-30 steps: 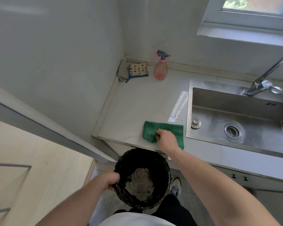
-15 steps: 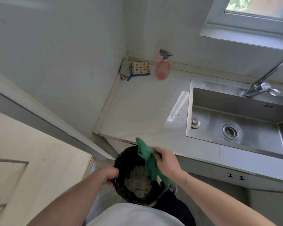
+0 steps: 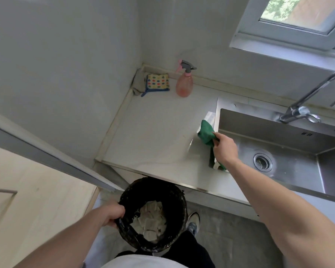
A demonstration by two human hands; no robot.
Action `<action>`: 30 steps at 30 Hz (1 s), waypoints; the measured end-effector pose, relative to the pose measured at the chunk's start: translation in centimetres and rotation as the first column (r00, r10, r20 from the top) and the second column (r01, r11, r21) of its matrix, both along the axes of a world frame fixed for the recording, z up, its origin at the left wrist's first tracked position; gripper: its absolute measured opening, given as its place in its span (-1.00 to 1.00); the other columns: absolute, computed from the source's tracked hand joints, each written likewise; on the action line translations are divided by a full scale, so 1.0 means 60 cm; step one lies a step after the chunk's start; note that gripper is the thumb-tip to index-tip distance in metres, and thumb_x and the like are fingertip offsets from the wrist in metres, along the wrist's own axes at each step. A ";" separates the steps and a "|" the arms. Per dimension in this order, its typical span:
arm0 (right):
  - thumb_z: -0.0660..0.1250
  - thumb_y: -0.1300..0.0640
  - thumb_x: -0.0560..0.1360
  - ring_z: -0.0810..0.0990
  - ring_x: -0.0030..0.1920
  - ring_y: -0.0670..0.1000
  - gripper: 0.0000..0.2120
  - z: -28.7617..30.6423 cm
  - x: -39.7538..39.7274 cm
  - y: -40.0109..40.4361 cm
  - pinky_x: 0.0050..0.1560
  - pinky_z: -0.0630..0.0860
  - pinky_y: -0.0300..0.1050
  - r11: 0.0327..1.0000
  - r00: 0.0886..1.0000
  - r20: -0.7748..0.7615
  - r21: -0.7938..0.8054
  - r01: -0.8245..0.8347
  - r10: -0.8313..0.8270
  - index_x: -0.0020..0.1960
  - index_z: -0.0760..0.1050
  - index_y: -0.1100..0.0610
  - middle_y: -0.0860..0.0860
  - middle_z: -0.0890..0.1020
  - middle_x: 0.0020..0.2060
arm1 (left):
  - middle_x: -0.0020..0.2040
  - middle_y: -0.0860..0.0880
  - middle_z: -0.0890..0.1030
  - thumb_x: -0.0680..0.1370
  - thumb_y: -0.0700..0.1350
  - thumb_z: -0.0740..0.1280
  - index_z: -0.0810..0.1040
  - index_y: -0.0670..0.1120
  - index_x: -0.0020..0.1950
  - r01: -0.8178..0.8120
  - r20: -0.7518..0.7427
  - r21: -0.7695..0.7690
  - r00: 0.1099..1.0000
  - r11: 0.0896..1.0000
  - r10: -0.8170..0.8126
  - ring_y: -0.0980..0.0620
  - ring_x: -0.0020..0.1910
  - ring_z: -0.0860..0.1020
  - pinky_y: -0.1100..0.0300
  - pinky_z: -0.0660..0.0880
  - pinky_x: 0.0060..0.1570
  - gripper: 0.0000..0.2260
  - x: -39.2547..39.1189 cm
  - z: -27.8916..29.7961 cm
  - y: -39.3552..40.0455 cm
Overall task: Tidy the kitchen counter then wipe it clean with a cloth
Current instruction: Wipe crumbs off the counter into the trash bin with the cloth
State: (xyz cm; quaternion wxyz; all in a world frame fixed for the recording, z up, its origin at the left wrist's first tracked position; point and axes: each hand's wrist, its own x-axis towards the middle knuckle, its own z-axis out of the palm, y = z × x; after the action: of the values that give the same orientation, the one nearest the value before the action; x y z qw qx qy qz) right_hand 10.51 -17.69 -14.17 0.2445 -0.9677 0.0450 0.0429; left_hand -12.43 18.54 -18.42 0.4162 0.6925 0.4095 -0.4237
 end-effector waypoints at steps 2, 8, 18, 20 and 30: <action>0.20 0.22 0.62 0.54 0.30 0.18 -0.60 -0.026 0.022 -0.001 0.21 0.51 0.00 0.999 0.997 -0.064 -0.017 -0.033 0.032 0.42 0.51 0.01 0.05 0.62 0.31 | -0.13 -0.23 0.65 0.46 -0.43 0.23 0.57 -0.32 0.05 -0.007 -0.011 -0.010 1.000 1.000 0.007 -0.13 -0.27 0.68 0.11 0.62 -0.39 -0.78 0.002 -0.005 -0.001; 0.22 0.19 0.62 0.22 0.57 0.20 -0.50 -0.091 0.024 0.007 0.48 0.27 0.02 0.965 0.953 -0.261 -0.166 -0.203 0.156 0.56 0.34 0.06 0.11 0.22 0.60 | -0.17 -0.19 0.61 0.46 -0.41 0.22 0.56 -0.29 0.03 0.011 -0.007 0.003 1.000 1.000 -0.010 -0.10 -0.35 0.63 0.14 0.60 -0.41 -0.79 0.000 -0.005 -0.004; 0.17 0.34 0.58 0.37 0.51 0.11 -0.48 -0.102 -0.128 0.049 0.45 0.39 0.11 0.946 0.949 -0.149 -0.130 -0.297 0.278 0.45 0.48 -0.03 -0.03 0.43 0.49 | -0.22 -0.18 0.63 0.49 -0.41 0.22 0.59 -0.28 -0.02 0.046 -0.005 -0.013 0.999 0.999 -0.046 -0.06 -0.39 0.65 0.15 0.60 -0.42 -0.82 0.001 -0.001 -0.006; 0.20 0.32 0.58 0.42 0.48 0.07 -0.50 -0.093 -0.173 0.075 0.38 0.47 0.05 0.953 0.951 -0.159 -0.104 -0.284 0.266 0.43 0.50 -0.07 -0.08 0.45 0.47 | -0.19 -0.19 0.63 0.49 -0.40 0.23 0.59 -0.29 0.02 0.057 -0.009 -0.022 0.998 0.998 -0.057 -0.08 -0.34 0.65 0.10 0.65 -0.35 -0.80 0.002 0.000 -0.006; 0.15 0.06 0.65 0.59 0.27 0.05 -0.63 -0.038 -0.337 0.178 0.20 0.51 -0.05 0.931 0.908 -0.208 0.097 -0.351 0.364 0.40 0.51 -0.15 -0.12 0.65 0.25 | -0.01 -0.31 0.66 0.47 -0.41 0.25 0.56 -0.35 0.17 0.118 0.007 -0.012 0.993 0.993 -0.118 -0.19 -0.24 0.69 0.02 0.68 -0.31 -0.72 0.008 0.008 0.010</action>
State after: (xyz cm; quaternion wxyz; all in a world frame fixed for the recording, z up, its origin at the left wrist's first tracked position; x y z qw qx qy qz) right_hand -9.70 -7.02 -16.46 0.2537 -0.9411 -0.1072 0.1961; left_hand -11.93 19.16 -17.95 0.3960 0.7143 0.3640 -0.4477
